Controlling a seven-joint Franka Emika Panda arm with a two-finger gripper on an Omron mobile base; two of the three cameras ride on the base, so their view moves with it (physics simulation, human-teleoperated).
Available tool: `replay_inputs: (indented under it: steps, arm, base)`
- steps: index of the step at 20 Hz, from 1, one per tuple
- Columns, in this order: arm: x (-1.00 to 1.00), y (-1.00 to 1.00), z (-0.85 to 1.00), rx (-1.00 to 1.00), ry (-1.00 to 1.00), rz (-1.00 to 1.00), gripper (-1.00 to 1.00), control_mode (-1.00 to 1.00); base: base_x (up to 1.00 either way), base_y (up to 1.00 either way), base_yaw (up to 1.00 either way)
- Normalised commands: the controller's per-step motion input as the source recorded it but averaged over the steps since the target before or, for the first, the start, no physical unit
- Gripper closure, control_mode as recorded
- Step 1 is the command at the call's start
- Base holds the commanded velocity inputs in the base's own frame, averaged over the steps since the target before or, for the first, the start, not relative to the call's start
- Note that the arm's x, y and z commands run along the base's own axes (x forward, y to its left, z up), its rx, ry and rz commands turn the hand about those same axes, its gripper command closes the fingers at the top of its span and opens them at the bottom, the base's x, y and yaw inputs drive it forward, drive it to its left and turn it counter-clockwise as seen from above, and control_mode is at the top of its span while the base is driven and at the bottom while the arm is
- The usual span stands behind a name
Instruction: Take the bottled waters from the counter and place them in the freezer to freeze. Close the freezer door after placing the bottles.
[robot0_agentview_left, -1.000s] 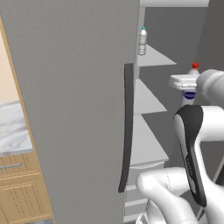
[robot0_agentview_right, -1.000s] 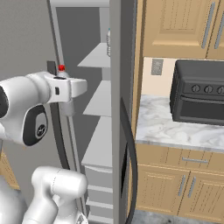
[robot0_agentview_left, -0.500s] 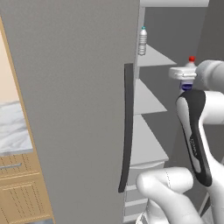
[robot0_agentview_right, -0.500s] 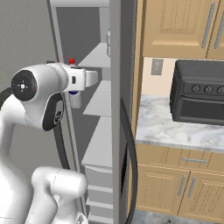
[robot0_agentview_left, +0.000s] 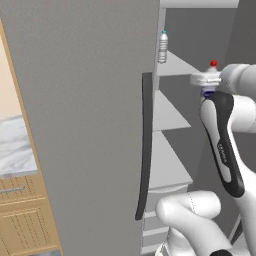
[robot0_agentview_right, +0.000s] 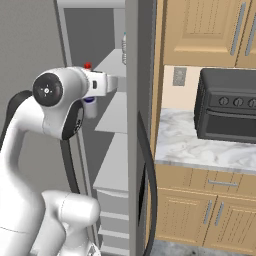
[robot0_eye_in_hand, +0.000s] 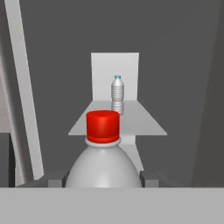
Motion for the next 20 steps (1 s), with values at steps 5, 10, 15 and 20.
replay_inputs:
  steps: [5,10,15,20]
  arm:
    - [0.34,0.00,0.04,0.00,0.00,0.06,1.00,-1.00]
    - [0.29,0.00,0.09,0.00,0.00,0.07,1.00,-1.00]
    - [0.25,0.00,0.18,0.00,0.00,0.05,1.00,-1.00]
    - [0.23,0.00,0.16,0.00,0.00,0.03,1.00,-1.00]
  base:
    - [0.00,0.00,0.00]
    - [0.00,0.00,0.00]
    - [0.00,0.00,0.00]
    - [0.00,0.00,0.00]
